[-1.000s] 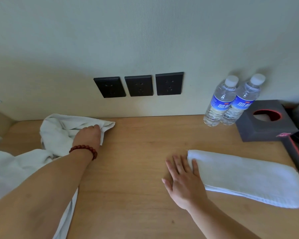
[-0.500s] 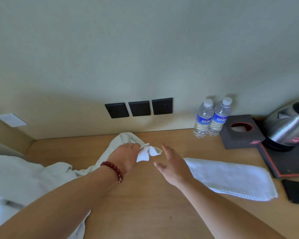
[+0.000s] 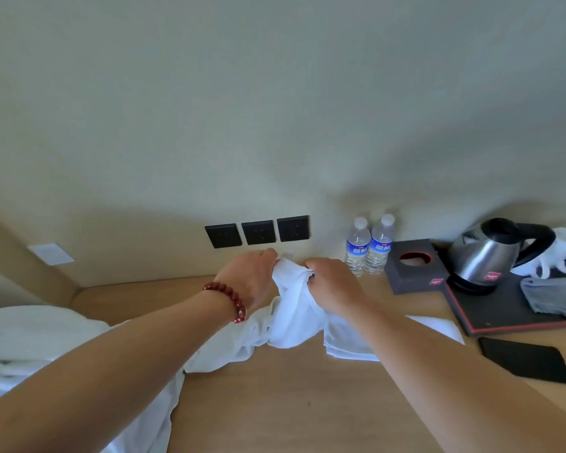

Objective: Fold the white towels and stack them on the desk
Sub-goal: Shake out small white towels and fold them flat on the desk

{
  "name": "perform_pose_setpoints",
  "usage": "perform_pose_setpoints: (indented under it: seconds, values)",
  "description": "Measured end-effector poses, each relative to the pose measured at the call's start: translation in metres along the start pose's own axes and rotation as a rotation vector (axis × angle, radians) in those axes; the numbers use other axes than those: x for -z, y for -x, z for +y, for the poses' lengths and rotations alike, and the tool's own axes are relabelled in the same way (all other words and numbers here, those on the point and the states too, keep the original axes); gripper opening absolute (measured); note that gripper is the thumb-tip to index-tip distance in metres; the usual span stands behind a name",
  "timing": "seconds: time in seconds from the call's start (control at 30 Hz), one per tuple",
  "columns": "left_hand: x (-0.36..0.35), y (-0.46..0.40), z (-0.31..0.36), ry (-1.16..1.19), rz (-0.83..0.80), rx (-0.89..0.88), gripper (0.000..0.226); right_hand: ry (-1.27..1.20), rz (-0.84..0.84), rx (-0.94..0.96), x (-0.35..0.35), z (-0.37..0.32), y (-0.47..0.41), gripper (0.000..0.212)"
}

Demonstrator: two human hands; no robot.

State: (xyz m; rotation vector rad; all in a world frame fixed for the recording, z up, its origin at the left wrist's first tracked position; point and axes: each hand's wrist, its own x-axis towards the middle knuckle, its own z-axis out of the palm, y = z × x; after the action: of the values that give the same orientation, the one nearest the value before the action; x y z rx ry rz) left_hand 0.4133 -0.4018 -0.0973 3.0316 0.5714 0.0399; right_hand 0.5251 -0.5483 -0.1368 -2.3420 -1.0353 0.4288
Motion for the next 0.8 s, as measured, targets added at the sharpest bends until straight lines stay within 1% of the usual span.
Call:
perform_pose_setpoints:
  seconds: [0.07, 0.13, 0.23, 0.3, 0.4, 0.53, 0.63, 0.7, 0.77, 0.8]
  values:
    - [0.013, 0.004, 0.002, 0.013, 0.017, 0.002, 0.017, -0.023, 0.034, 0.016, 0.017, 0.000, 0.002, 0.031]
    - [0.025, 0.008, 0.004, 0.035, 0.024, -0.028, 0.019, -0.038, 0.067, 0.020, 0.031, -0.002, 0.003, 0.041]
    - [0.038, 0.014, 0.012, 0.079, 0.067, -0.031, 0.024, -0.136, 0.041, -0.026, 0.042, -0.002, 0.009, 0.047]
    - [0.039, 0.017, 0.016, 0.087, 0.064, -0.013, 0.024, -0.193, 0.030, -0.037, 0.044, 0.003, 0.014, 0.050]
    - [0.029, 0.023, 0.023, 0.042, 0.030, -0.010, 0.027, -0.204, 0.026, -0.042, 0.039, 0.013, 0.025, 0.049]
    - [0.011, 0.025, 0.036, 0.071, 0.008, 0.030, 0.030, -0.222, 0.078, -0.073, 0.032, 0.027, 0.036, 0.042]
    - [0.004, 0.021, 0.047, 0.110, 0.029, 0.051, 0.030, -0.436, 0.099, -0.166, 0.026, 0.030, 0.046, 0.038]
    - [0.000, 0.016, 0.051, 0.135, 0.044, 0.058, 0.029, -0.669, 0.116, -0.319, 0.020, 0.028, 0.050, 0.029]
    - [-0.001, 0.011, 0.053, 0.165, 0.052, 0.087, 0.028, -0.923, 0.068, -0.491, 0.014, 0.029, 0.050, 0.023]
    - [0.000, 0.008, 0.053, 0.185, 0.059, 0.108, 0.029, -0.955, 0.022, -0.514, 0.009, 0.032, 0.049, 0.027]
